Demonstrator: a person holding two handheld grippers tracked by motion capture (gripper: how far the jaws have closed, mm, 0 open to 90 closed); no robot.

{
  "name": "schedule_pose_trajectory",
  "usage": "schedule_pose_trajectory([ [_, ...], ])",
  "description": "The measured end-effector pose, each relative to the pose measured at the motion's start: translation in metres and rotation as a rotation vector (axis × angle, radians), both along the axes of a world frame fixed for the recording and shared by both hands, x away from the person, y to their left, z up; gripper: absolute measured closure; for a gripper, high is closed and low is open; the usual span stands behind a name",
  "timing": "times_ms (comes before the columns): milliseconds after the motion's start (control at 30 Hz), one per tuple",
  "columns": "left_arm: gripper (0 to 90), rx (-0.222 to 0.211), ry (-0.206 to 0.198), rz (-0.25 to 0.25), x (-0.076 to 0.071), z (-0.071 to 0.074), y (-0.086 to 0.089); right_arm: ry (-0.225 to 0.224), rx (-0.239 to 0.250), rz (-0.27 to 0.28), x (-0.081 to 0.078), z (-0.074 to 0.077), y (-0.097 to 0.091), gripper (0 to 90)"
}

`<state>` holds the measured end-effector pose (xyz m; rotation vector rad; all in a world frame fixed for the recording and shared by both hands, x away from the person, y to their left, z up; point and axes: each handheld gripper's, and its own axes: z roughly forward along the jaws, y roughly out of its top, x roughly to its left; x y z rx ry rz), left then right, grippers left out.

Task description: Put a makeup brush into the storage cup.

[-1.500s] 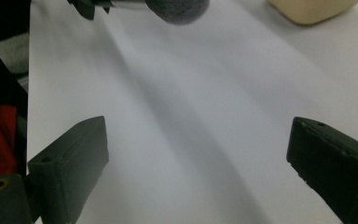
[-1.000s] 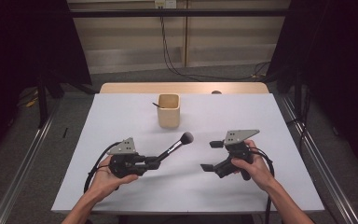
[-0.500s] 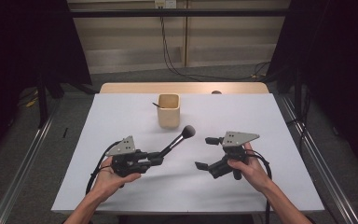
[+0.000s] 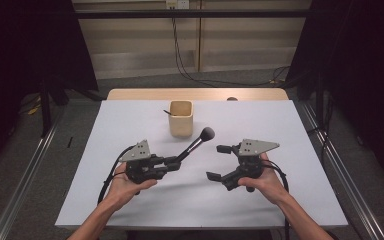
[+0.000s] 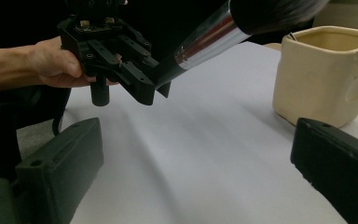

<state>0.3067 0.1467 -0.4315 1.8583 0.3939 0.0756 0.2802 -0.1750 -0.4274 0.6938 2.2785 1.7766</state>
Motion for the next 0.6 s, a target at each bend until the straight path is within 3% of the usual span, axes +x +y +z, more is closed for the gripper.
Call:
schedule_pose_trajectory([
  [367, 74.6, -0.018, -0.010, -0.009, 0.001, -0.002, -0.012, 0.005, 0.040, -0.017, 0.005, 0.001, 0.003, 4.3],
  [600, 74.6, -0.024, -0.022, -0.014, -0.003, -0.003, -0.015, 0.018, 0.062, -0.011, 0.007, 0.004, 0.008, 10.5],
])
